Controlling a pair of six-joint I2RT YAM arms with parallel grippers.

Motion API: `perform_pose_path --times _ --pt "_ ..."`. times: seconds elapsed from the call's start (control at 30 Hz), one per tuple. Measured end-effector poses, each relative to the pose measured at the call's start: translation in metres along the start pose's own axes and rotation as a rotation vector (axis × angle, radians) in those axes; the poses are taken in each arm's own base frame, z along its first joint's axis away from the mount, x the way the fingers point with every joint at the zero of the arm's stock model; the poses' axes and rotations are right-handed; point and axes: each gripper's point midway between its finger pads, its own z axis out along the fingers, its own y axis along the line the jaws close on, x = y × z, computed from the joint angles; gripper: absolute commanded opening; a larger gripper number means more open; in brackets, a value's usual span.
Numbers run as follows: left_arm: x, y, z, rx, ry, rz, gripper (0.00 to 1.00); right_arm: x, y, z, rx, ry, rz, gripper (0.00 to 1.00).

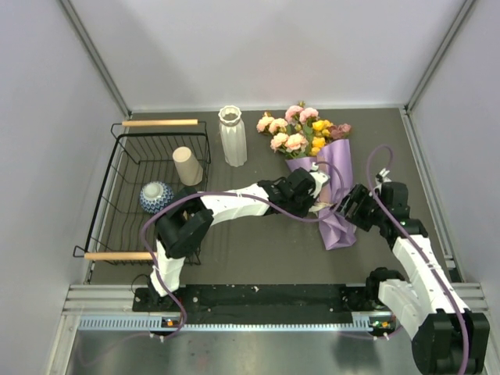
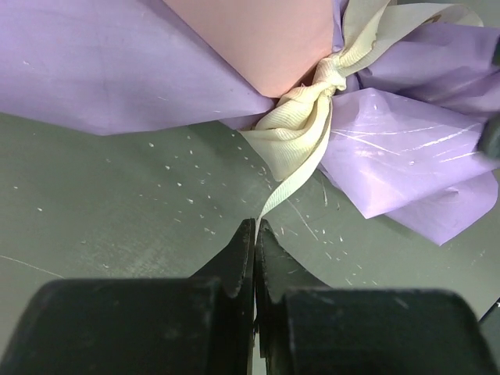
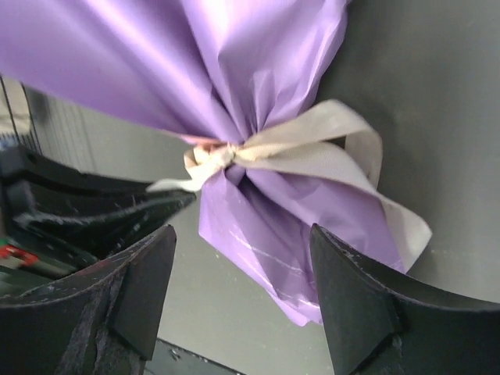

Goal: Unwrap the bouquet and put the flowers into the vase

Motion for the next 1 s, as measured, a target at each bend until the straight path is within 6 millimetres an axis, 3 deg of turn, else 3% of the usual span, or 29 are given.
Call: perform_pose_path --times 0.13,0.33,0.43,0.57,0.77,0.8,0.87,1.0 --pt "0.001 0.000 0.000 -0.002 0.005 -0.001 0.00 -0.030 -0.004 -0.007 0.045 -0.100 0.064 0.71" --pt "0.005 0.001 0.000 -0.003 0.013 -0.005 0.00 -0.047 -0.034 -0.009 0.153 -0.176 0.254 0.66" --pt "0.006 0.001 0.001 -0.004 0.017 -0.005 0.00 -0.043 -0.058 -0.006 0.214 -0.184 0.383 0.64" --pt "0.010 0.002 0.001 -0.005 0.023 -0.006 0.00 -0.021 -0.078 -0.001 0.271 -0.146 0.530 0.63" --pt "0.014 0.002 0.002 -0.004 0.032 -0.006 0.00 -0.002 -0.079 0.005 0.262 -0.098 0.637 0.60" --pt "0.014 0.002 0.002 -0.003 0.032 -0.006 0.00 -0.001 -0.079 0.006 0.258 -0.094 0.637 0.48" --pt "0.014 0.002 0.002 -0.002 0.031 -0.006 0.00 -0.002 -0.078 0.007 0.248 -0.086 0.625 0.41" --pt "0.014 0.002 0.002 -0.002 0.031 -0.006 0.00 -0.006 -0.070 0.007 0.197 -0.085 0.571 0.45"
